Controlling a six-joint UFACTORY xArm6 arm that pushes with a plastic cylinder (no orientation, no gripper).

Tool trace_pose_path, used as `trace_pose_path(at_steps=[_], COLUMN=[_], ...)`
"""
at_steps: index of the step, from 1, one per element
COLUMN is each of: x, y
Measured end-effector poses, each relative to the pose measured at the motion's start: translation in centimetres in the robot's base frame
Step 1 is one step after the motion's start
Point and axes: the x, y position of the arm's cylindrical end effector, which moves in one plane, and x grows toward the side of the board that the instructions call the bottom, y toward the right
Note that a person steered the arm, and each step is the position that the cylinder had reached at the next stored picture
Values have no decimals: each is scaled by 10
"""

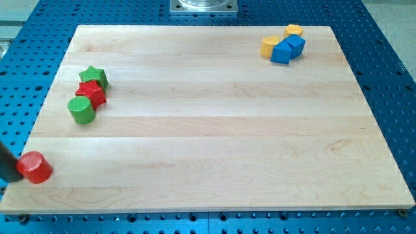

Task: Push the red star closely to the heart

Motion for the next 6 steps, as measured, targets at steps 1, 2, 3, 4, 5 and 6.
trace_pose_path(at_steps=[1, 2, 3, 4, 5, 6], x=[-3, -28, -90, -129, -136, -168], y=[22, 14, 19, 44, 100, 110])
